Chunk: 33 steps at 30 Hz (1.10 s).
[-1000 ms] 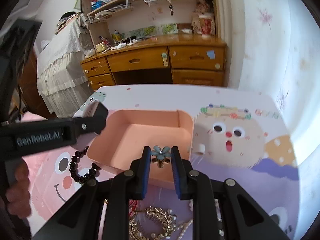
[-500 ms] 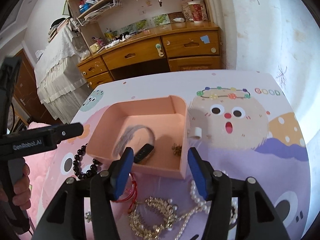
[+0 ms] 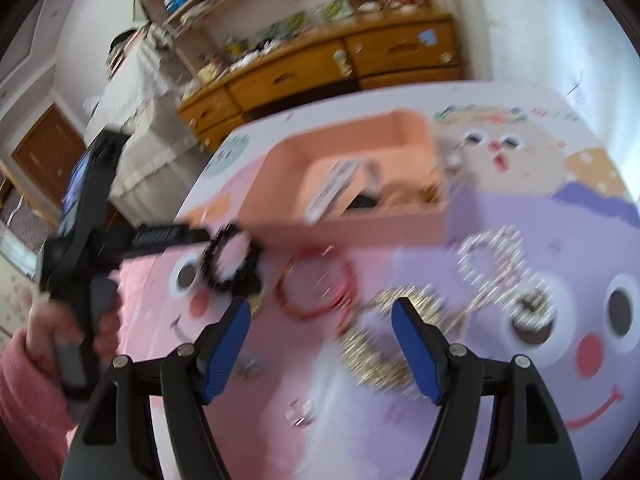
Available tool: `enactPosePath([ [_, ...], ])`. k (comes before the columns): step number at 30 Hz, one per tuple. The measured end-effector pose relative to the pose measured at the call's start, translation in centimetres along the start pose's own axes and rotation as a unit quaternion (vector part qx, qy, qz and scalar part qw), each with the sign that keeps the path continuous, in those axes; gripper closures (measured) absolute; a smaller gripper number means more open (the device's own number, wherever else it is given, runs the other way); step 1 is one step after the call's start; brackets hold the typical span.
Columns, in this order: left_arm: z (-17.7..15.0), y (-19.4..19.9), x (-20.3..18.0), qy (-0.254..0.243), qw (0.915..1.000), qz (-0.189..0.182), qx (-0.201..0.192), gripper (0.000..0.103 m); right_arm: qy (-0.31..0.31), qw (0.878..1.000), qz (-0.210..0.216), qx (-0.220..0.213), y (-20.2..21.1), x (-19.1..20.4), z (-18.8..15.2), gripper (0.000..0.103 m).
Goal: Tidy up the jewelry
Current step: 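Carry the watch into the pink box with the left tool while the right tool drops the charm there, then grasp the black bead bracelet with the left tool while the right tool grasps a small silver charm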
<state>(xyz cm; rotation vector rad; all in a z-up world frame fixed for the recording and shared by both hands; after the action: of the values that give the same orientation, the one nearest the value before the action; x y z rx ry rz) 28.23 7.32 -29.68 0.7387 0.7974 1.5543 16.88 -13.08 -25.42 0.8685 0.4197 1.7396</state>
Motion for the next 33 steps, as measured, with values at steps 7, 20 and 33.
enactPosePath([
  [7, -1.3, -1.5, -0.9, -0.013, 0.9992, -0.035, 0.018, 0.055, 0.101, 0.995, 0.011, 0.02, -1.2, 4.8, -3.5, 0.03],
  [20, -1.1, -1.9, -1.3, -0.008, 0.9956, -0.092, 0.012, 0.09, 0.199, 0.978, -0.031, 0.06, -3.1, 6.2, -6.7, 0.066],
  [33, -0.2, 1.3, -1.3, 0.006, 0.9913, -0.131, -0.015, 0.09, 0.191, 0.979, -0.012, 0.069, -3.7, 7.7, -6.2, 0.084],
])
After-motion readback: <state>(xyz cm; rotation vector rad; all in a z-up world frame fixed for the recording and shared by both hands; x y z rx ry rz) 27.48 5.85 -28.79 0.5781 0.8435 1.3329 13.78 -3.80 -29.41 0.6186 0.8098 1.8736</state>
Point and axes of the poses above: each gripper's, at about its wrist camera, not at the fingertips, and y roughly against the way its jaws point, x to its left, z to its top, the point moved 10 cm from there along -y, roughly the way its jaws point, and after that the axes turned 13 degrees about -x, right-handed, at the moved point
